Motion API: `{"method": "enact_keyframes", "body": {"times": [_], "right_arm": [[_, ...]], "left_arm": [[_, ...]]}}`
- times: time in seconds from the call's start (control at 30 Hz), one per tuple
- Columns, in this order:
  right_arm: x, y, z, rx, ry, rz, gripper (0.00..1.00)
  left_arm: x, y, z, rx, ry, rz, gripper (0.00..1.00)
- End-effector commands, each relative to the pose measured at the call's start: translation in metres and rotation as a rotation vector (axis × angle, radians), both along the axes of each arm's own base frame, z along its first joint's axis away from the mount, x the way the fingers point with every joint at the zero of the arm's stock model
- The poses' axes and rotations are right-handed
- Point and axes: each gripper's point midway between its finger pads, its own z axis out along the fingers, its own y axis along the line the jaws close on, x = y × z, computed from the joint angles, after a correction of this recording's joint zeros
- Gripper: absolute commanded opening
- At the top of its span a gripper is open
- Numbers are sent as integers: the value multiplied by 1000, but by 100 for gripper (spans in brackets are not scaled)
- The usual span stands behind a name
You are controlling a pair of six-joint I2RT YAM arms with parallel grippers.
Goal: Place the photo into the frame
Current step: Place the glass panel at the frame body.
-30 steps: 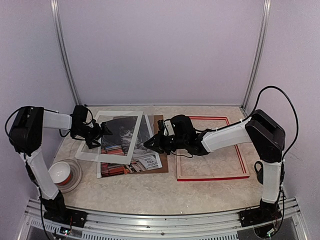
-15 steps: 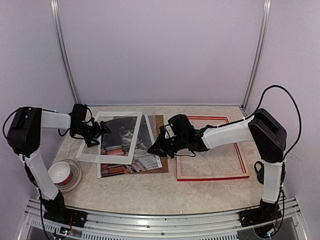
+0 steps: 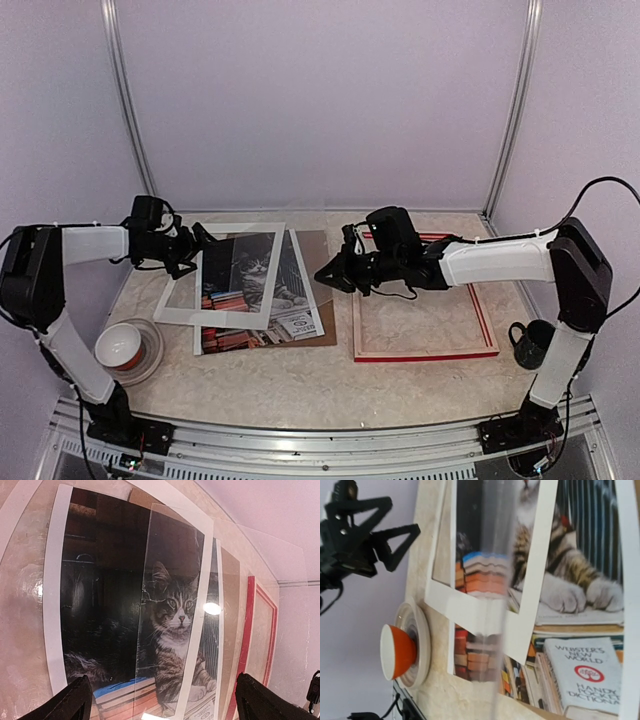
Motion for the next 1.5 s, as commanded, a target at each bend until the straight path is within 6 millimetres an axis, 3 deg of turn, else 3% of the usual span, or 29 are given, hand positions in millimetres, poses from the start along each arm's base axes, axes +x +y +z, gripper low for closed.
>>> {"method": "enact_keyframes", "body": {"times": [0.0,0.13,0.5,0.9,1.27,1.47], "right_arm": [[6,-21,24,18,-91,-22,3],[7,-44,35,-12,-114,-53,3],[-5,-130,40,-126,-105,-125,4],[-19,-219,24,-273,-68,-263,6],[-20,-277,17,-354,-56,-336,7],[-20,-298,11,-383,-48,-361,8]], "left_arm": [[1,-4,9,-30,-32,-11,99],[1,-5,8,-38,-28,-17,99],[-1,-10,11,-52,-29,-29,99],[-3,-14,9,-57,-21,-39,99],[-4,-19,10,-66,-19,-54,99],[-5,-20,10,-68,-20,-57,99]]}}
